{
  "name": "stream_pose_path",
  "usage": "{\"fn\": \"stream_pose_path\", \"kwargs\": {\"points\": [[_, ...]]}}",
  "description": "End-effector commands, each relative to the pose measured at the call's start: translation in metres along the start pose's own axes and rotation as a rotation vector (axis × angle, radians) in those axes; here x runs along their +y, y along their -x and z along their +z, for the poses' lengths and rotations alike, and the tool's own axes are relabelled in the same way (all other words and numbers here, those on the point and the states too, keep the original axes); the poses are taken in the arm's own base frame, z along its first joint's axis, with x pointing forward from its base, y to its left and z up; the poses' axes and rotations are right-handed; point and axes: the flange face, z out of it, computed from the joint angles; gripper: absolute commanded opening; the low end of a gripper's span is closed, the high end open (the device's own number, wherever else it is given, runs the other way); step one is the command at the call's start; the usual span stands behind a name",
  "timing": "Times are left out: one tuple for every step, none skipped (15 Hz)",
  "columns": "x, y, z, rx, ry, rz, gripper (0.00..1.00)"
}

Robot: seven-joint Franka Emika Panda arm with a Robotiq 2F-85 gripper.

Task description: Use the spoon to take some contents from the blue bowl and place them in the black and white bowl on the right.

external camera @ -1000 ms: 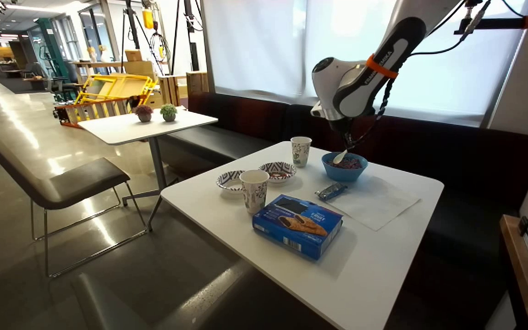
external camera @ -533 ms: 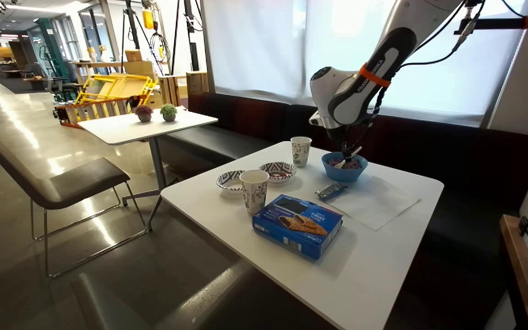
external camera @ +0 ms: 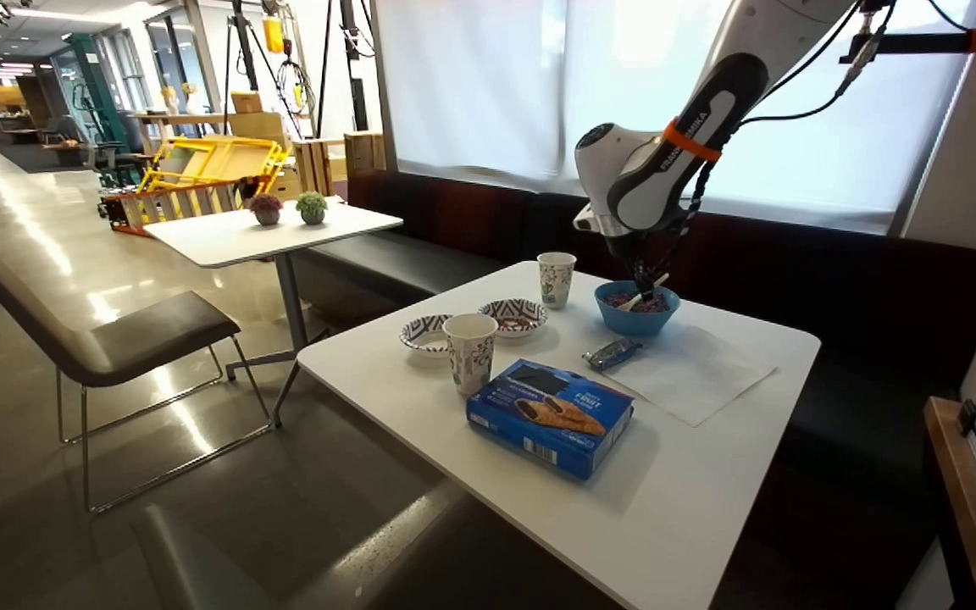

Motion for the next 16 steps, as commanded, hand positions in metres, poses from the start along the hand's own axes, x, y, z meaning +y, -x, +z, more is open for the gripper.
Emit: {"fn": "stream_pose_path", "kwargs": {"points": [[-0.004,0.017,-0.016,0.011,-0.026,-0.062,0.77],[-0.005,0.019,-0.021,0.025,-0.035,-0.082,0.84],[-0.008,0.021,-0.028,0.045,-0.057,-0.116,0.93],[-0.011,0.024,-0.035,0.066,-0.086,-0.129,0.98],[-0.015,0.027,-0.042,0.066,-0.122,-0.14,1.0],[-0.019,0.031,-0.049,0.041,-0.169,-0.106,1.0],[-0.023,0.036,-0.056,0.021,-0.217,-0.095,1.0],[-0.027,0.042,-0.065,0.018,-0.286,-0.072,1.0],[-0.029,0.046,-0.073,0.026,-0.339,-0.051,1.0],[-0.032,0.048,-0.085,0.032,-0.379,0.001,1.0],[-0.034,0.049,-0.094,0.047,-0.418,0.041,1.0],[-0.035,0.05,-0.104,0.071,-0.454,0.076,0.99],[-0.036,0.048,-0.114,0.095,-0.477,0.122,1.0],[-0.038,0.047,-0.124,0.125,-0.486,0.173,1.0],[-0.041,0.047,-0.132,0.158,-0.488,0.225,1.0],[-0.043,0.05,-0.14,0.184,-0.497,0.272,1.0]]}}
